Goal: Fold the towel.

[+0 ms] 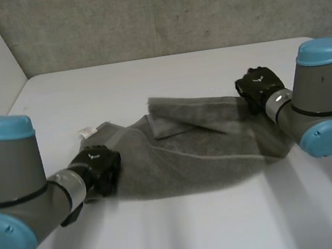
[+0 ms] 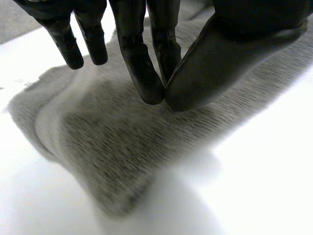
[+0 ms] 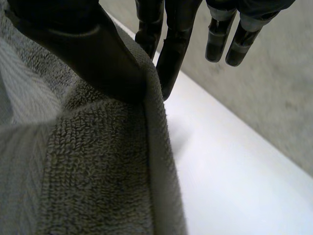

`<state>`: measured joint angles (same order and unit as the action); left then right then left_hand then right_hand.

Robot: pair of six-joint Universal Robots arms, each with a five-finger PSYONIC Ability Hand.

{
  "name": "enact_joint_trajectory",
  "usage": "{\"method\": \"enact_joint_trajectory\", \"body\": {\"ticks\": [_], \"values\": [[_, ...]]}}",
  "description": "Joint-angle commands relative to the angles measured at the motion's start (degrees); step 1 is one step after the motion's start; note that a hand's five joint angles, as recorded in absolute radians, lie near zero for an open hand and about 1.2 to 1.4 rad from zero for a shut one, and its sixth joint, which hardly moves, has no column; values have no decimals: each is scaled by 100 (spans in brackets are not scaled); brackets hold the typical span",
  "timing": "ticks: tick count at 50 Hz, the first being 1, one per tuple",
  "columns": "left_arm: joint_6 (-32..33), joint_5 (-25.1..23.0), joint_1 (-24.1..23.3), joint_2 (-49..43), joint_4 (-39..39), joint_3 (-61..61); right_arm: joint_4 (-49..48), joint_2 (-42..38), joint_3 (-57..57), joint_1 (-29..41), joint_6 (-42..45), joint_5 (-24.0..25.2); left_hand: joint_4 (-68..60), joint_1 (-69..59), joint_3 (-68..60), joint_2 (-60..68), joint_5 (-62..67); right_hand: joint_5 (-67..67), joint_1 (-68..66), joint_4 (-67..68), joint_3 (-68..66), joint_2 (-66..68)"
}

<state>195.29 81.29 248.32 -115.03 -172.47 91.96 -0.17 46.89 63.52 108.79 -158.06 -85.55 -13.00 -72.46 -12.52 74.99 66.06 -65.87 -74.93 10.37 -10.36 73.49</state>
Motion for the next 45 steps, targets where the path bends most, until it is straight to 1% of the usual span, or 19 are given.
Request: {"method": "enact_joint_trajectory", "body": {"ticks": [1, 2, 3, 5, 9, 16, 18, 20, 21, 22, 24, 25, 27, 28, 30, 31, 33, 39, 45], "values": [[0, -8, -73, 410, -182, 629, 96, -286, -85, -235, 56, -304, 300, -455, 252, 202, 94, 1398, 1304, -37, 36, -1159], [0, -8, -73, 411, -182, 630, 183, -286, -85, -253, 56, -339, 300, -454, 252, 201, 93, 3563, 3469, -37, 36, -3324], [0, -8, -73, 446, -191, 638, 306, -251, -85, -244, 56, -357, 300, -370, 252, 117, 10, 6349, 6255, -37, 36, -6110], [0, -8, -73, 481, -200, 630, 412, -207, -85, -227, 56, -339, 300, -353, 252, 100, -8, 6587, 6493, -37, 36, -6349], [0, -17, -64, 525, -235, 533, 597, 57, -15, -183, 56, -313, 300, -19, 252, -234, -342, 6587, 6493, -37, 36, -6349], [-26, -26, -135, 534, -393, 181, 721, 1110, 634, -156, 64, -243, 300, 640, 252, -893, -1000, 6587, 6493, -37, 36, -6349], [-35, -26, -205, 525, -472, 58, 729, 1294, 801, -156, 73, -225, 300, 1144, 252, -1397, -1505, 6587, 6493, -37, 36, -6349], [-26, -43, -336, 464, -629, -213, 738, 1481, 978, -165, 82, -172, 300, 2515, 252, -2768, -2875, 6587, 6493, -37, 36, -6349], [-26, -43, -337, 464, -630, -214, 747, 1620, 1161, -165, 126, -85, 300, 2524, 252, -2777, -2884, 6587, 6493, -37, 36, -6349], [-17, -61, -389, 429, -691, -379, 747, 1621, 1163, -165, 126, -84, 300, 3340, 252, -3593, -3700, 6587, 6493, -37, 36, -6349], [0, -139, -416, 342, -727, -590, 747, 1736, 1356, -165, 196, 56, 300, 3648, 252, -3901, -4008, 6587, 6493, -37, 36, -6349], [0, -140, -416, 341, -727, -592, 755, 1823, 1573, -156, 266, 239, 300, 3651, 252, -3904, -4011, 6587, 6493, -37, 36, -6349], [35, -586, -390, -192, -631, -1230, 782, 1867, 1776, -156, 275, 432, 300, 3751, 252, -4005, -4112, 6587, 6493, -37, 36, -6349], [35, -588, -389, -195, -630, -1234, 782, 1868, 1778, -156, 275, 434, 300, 3752, 252, -4005, -4112, 6587, 6493, -37, 36, -6349], [53, -1034, -372, -641, -412, -1749, 1061, 1868, 2032, -147, 214, 854, 300, 3752, 252, -4005, -4112, 6587, 6493, -37, 36, -6349], [53, -1037, -372, -644, -411, -1752, 1063, 1868, 2033, -147, 214, 856, 300, 3752, 252, -4005, -4112, 6587, 6493, -37, 36, -6349], [53, -1352, -302, -1133, -113, -2303, 1300, 1815, 2085, -121, 126, 1136, 300, 3752, 252, -4005, -4112, 6587, 6493, -37, 36, -6349], [132, -1432, -249, -1786, 20, -3062, 1353, 1648, 2085, 2, 91, 1243, 300, 3785, 252, -4038, -4146, 6587, 6493, -37, 36, -6349], [465, -1432, 67, -2251, 38, -3439, 1353, 1551, 2094, 11, 117, 1260, 300, 3836, 252, -4089, -4196, 6587, 6493, -37, 36, -6349]]}}
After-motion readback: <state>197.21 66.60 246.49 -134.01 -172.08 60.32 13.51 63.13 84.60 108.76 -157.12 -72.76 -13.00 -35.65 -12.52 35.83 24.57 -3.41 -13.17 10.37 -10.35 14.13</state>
